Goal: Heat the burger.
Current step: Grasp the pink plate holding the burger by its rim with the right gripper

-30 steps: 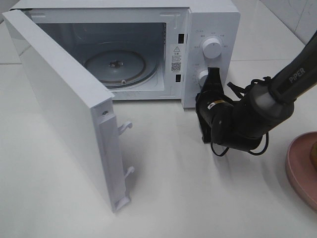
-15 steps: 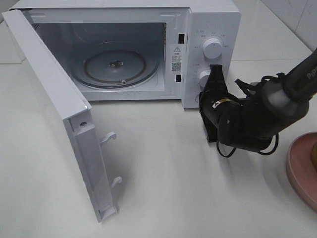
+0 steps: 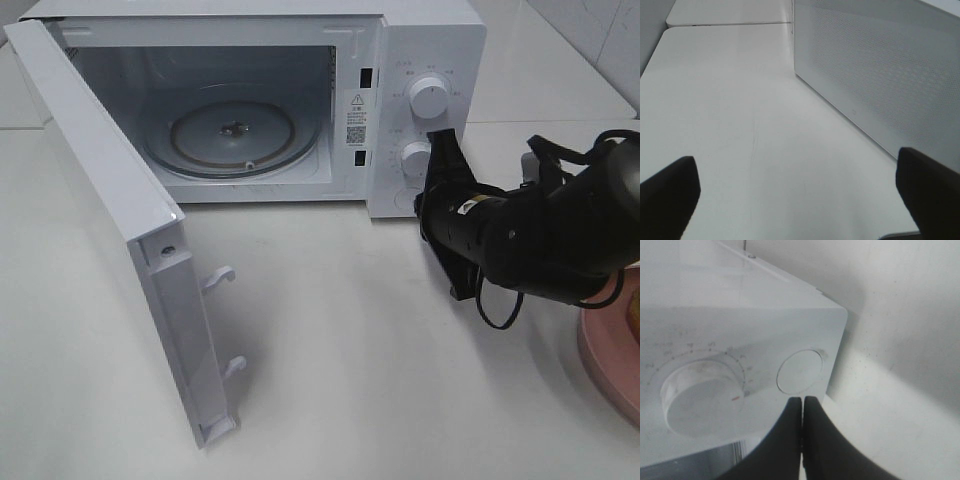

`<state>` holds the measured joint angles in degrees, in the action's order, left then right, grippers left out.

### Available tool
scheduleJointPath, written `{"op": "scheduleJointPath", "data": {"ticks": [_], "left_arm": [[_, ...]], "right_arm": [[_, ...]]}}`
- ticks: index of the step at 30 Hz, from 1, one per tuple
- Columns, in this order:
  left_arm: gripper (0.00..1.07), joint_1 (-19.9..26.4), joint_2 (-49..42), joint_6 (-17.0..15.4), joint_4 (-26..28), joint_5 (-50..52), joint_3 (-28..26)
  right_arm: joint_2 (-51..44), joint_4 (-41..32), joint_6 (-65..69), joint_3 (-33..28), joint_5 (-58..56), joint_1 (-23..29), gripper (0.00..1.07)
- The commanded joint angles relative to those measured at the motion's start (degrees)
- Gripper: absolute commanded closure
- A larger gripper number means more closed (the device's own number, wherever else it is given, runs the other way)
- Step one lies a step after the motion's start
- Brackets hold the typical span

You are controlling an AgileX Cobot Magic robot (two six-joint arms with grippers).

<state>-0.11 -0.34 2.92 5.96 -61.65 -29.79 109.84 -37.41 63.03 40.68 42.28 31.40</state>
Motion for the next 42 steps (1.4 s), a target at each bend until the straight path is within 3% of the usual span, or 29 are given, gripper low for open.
{"op": "scheduleJointPath", "data": {"ticks": [1,18,23,29,31,39,42], "left_arm": [[0.07,0.1,-0.9,-0.1,0.3,0.6,0.2],[0.07,0.1,-0.9,-0.1,0.3,0.6,0.2],[0.07,0.1,-0.9,-0.1,0.3,0.6,0.2],[0.07,0.1,-0.9,-0.1,0.3,0.6,0.2],[0.07,0.1,-0.9,-0.1,0.3,0.6,0.2],[0.07,0.1,-0.9,-0.1,0.3,0.6,0.2],[0.07,0.1,-0.9,-0.1,0.3,0.6,0.2]], "right_arm": [[-4.4,4.0,-7.8,-1.0,-7.3,0.1,1.07],[-15.3,9.8,-42.5,-0.4,-37.4,-0.1,1.07],[-17.9,14.4,-58.1,3.0,-54.1,-0.1,1.06],[-18.6,19.9,-64.0,5.2,-63.4,-0.1,1.05],[-19.3,23.7,-64.9,6.6,-72.9,-0.1,1.04],[-22.3,30.0,-64.9,6.7,-81.3,-0.1,1.01],[-24.2,31.6,-64.6,6.7,-83.5,-2.0,0.95]]}}
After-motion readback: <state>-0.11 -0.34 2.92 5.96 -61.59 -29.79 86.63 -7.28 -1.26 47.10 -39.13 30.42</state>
